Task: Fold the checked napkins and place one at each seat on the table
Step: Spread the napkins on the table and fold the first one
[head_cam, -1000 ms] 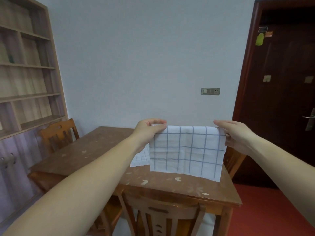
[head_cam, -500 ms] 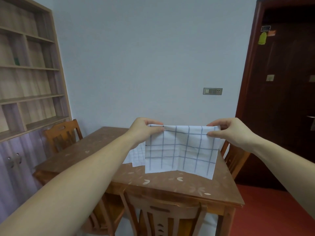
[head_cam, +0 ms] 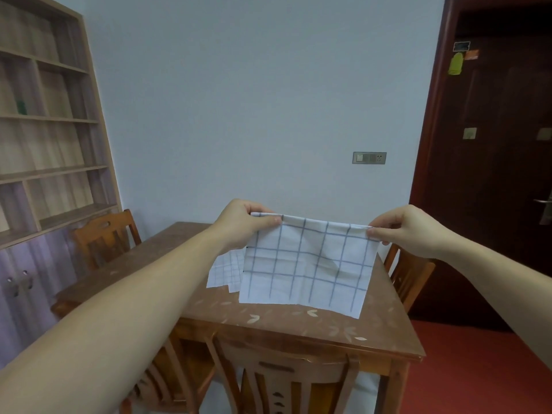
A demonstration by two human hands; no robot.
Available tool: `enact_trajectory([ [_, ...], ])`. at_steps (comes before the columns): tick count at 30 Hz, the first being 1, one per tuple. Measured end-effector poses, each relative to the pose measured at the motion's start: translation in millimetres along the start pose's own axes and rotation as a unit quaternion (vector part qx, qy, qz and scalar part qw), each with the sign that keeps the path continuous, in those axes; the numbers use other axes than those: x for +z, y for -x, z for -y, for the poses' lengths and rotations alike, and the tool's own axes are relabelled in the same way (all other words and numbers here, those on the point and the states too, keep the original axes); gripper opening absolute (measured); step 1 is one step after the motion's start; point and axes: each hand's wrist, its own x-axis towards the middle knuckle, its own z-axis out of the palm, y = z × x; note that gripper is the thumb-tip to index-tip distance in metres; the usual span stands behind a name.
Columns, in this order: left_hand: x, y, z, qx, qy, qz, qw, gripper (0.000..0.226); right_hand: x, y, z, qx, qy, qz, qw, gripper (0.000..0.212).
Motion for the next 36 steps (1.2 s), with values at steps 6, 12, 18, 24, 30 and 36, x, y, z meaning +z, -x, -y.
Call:
enact_trajectory([
  [6, 6.9, -1.1, -15.3, 0.008, 0.084, -0.010, 0.996, 0.011, 3.4, -3.1, -14.8, 0.030, 0.005, 0.032, 0.999, 0.008],
  [12, 5.9, -10.1, -10.6, 0.013, 0.024, -0.014, 1.000, 0.012, 0.8, -4.2, -13.7, 0.130, -0.327, -0.088, 0.932, 0.017],
  [18, 2.3, -17.8, 5.9, 0.011, -0.027, -0.023, 0.999, 0.002, 0.2, -8.8, -11.9, 0.103, -0.257, -0.124, 0.953, 0.022],
  [24, 1.5, -19.2, 7.9, 0.043, -0.083, -0.050, 0.994, 0.006, 3.3, -8.5, -6.8, 0.045, -0.079, -0.129, 0.987, 0.015],
  [30, -3.6, -21.5, 8.5, 0.050, -0.093, -0.039, 0.994, 0.010, 3.6, -10.4, -5.8, 0.027, -0.074, -0.095, 0.992, 0.005],
  [36, -9.7, -25.2, 17.9, -0.013, -0.058, 0.056, 0.997, 0.012, -1.1, -13.1, 6.3, 0.049, -0.302, -0.067, 0.950, 0.018],
])
